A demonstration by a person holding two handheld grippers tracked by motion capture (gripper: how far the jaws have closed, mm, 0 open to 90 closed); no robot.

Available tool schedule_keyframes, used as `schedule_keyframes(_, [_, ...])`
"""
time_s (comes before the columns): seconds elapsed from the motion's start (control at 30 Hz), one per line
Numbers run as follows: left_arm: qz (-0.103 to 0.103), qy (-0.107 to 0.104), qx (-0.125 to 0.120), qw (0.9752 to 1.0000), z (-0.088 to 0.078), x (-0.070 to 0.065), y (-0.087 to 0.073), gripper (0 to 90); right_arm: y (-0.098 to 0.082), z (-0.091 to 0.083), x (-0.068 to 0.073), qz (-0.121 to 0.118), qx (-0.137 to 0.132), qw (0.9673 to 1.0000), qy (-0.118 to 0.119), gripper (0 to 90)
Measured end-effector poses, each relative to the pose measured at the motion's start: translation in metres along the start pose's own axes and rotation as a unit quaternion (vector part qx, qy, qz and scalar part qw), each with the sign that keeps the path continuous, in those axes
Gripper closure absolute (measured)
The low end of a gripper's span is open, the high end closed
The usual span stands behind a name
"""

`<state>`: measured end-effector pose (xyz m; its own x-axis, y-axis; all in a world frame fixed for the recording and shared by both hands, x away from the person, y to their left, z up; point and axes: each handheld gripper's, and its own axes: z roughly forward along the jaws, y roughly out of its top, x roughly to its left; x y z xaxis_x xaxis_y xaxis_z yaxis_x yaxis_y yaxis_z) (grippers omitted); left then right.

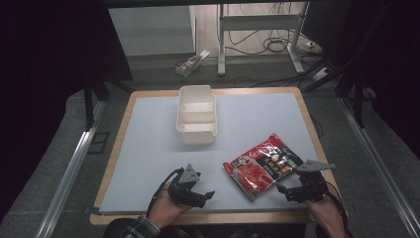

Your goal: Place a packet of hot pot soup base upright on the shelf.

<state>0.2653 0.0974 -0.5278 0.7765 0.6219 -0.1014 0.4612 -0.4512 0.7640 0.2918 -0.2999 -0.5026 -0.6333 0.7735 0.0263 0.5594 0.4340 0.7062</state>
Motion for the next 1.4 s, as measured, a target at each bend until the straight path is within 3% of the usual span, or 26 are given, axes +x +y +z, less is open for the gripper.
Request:
schedule_keyframes(0.1, [-0.002,-0.005,-0.005,1.0,-0.001,0.0,0.001,24.7,0.0,0.0,-0.001,0.001,0.002,1.0,0.0,4.1])
schedule_keyframes(0.3, [0.013,-0.019,-0.02,0.9995,0.003,-0.003,0.009,40.4,-0.001,0.002,-0.002,0.005,0.008,1.0,0.0,4.2])
schedule_keyframes(0.53, [0.054,-0.033,-0.013,0.9979,0.016,-0.007,0.023,56.2,-0.001,0.002,-0.002,0.004,0.008,1.0,0.002,4.8])
schedule_keyframes(0.77, [0.075,-0.05,-0.011,0.9959,0.028,-0.01,0.038,73.0,-0.001,0.002,-0.001,0.0,0.009,1.0,0.001,5.0])
schedule_keyframes(0.9, [0.084,-0.062,-0.017,0.9944,0.036,-0.013,0.048,88.3,-0.001,0.003,-0.002,0.001,0.009,1.0,0.0,5.0])
schedule_keyframes(1.2, [0.096,-0.083,-0.026,0.9915,0.06,-0.018,0.066,89.7,-0.002,0.004,-0.002,-0.002,0.011,0.9999,0.003,5.0])
schedule_keyframes(1.3, [0.099,-0.08,-0.024,0.9915,0.069,-0.02,0.07,89.7,-0.002,0.004,-0.002,0.002,0.013,0.9999,0.003,5.0])
schedule_keyframes(1.4, [0.086,-0.083,-0.027,0.9924,0.077,-0.021,0.071,89.7,-0.002,0.004,-0.002,0.001,0.014,0.9999,0.003,5.0])
